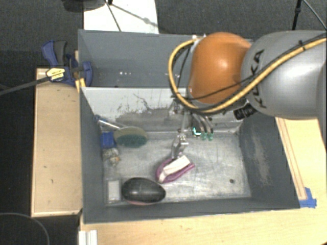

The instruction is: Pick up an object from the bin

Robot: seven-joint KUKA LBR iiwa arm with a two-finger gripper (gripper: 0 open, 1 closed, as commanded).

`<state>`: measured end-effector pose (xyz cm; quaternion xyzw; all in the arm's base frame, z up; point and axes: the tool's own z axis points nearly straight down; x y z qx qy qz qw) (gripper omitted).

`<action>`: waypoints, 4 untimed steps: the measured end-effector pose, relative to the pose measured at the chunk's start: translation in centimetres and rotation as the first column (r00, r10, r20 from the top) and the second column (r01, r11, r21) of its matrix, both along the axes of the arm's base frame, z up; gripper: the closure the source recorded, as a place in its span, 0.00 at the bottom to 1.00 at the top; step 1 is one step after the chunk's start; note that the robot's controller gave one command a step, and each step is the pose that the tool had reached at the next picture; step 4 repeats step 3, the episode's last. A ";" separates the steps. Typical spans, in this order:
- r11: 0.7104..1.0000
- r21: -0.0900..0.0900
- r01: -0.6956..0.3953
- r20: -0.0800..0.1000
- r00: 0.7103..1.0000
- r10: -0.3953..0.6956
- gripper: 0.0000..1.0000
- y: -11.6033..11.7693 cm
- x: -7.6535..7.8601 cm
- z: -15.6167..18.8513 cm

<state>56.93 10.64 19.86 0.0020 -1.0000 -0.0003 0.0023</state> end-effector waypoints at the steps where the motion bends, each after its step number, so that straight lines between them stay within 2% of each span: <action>1: 0.926 0.002 -0.378 0.012 0.926 0.378 0.00 -1.1 -2.3 -10.7; 2: 0.927 0.002 -0.375 0.001 0.927 0.375 1.00 -1.3 -2.5 -10.9; 3: 0.740 -0.006 -0.673 0.010 0.740 0.673 1.00 -7.6 -4.1 3.7; 4: 0.740 -0.006 -0.673 0.010 0.740 0.673 1.00 -7.6 -4.1 3.7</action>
Offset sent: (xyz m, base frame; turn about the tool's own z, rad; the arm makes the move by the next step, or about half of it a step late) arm -0.0292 -0.0159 -0.1286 -0.3997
